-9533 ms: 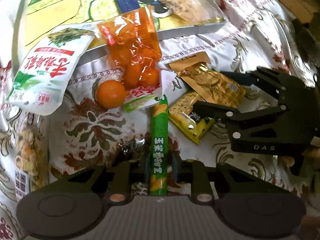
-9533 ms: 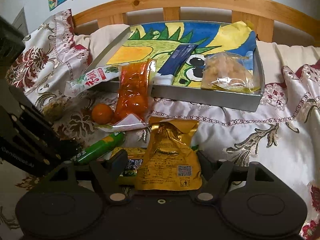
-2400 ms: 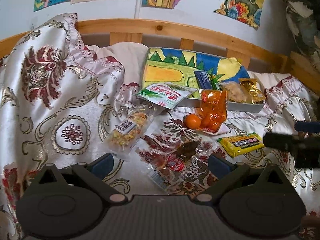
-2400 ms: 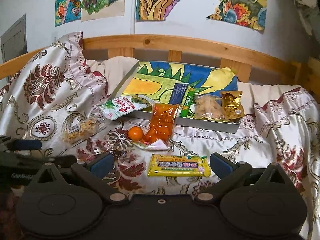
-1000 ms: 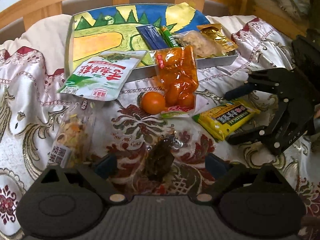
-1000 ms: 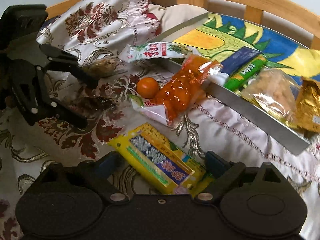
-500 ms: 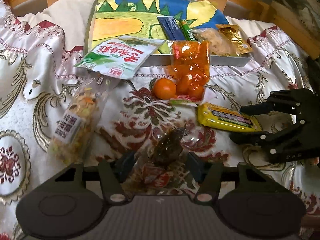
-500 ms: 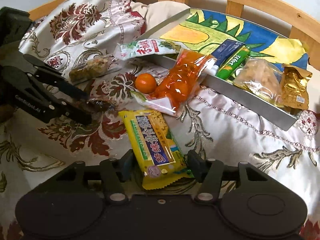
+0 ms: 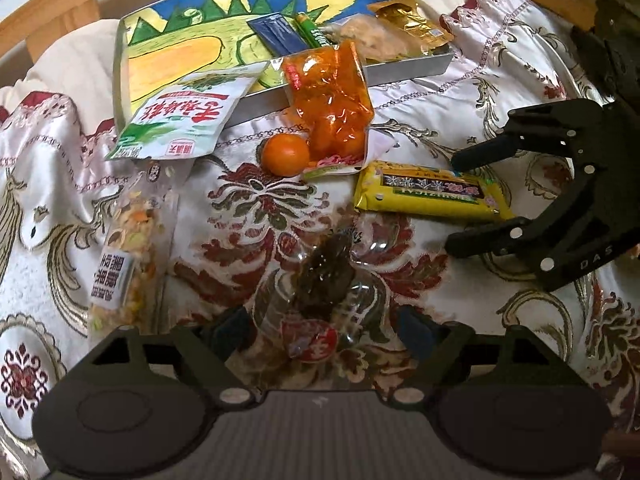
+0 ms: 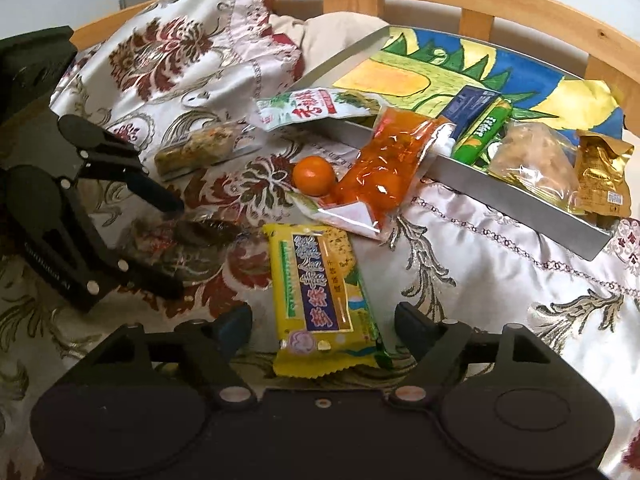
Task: Organize snacks
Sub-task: 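Grasp the yellow biscuit packet with the right tool while the left tool grasps the brown snack bag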
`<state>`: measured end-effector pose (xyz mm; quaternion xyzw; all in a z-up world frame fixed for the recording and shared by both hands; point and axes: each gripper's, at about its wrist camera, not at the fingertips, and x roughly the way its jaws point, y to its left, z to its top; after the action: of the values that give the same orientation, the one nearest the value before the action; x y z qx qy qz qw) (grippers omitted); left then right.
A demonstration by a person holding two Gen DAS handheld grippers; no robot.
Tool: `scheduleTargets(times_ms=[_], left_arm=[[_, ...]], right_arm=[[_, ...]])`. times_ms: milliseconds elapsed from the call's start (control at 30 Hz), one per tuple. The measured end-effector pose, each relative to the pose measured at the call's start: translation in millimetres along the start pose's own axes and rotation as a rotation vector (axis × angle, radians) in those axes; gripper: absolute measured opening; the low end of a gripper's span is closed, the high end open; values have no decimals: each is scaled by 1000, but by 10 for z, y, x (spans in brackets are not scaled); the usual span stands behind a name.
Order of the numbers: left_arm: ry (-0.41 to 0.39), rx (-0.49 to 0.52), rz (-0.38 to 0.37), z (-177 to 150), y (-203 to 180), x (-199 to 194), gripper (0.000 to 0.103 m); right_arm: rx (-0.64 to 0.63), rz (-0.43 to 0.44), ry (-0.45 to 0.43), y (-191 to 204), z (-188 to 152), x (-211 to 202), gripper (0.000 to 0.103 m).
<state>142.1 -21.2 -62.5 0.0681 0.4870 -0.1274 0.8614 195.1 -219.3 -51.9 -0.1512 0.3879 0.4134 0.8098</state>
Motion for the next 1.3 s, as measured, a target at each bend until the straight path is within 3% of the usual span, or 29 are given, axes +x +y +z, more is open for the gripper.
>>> scheduleTargets(times_ms=[267, 367, 500, 833, 1167, 1300], left_arm=[[-2, 5, 21, 6, -4, -8, 57], [-7, 7, 10, -13, 30, -46, 54], [-12, -29, -4, -45, 69, -79, 54], [-8, -347, 54, -96, 111, -161, 54], [17, -260, 80, -47, 16, -57, 58], [8, -265, 80, -67, 18, -97, 54]], right_arm=[[-6, -20, -26, 77, -10, 41, 79], [3, -12, -27, 80, 0, 42, 70], [11, -39, -25, 69, 5, 37, 54], [20, -57, -16, 96, 14, 34, 52], [-2, -72, -22, 149, -2, 67, 60], [14, -89, -25, 153, 4, 54, 51]])
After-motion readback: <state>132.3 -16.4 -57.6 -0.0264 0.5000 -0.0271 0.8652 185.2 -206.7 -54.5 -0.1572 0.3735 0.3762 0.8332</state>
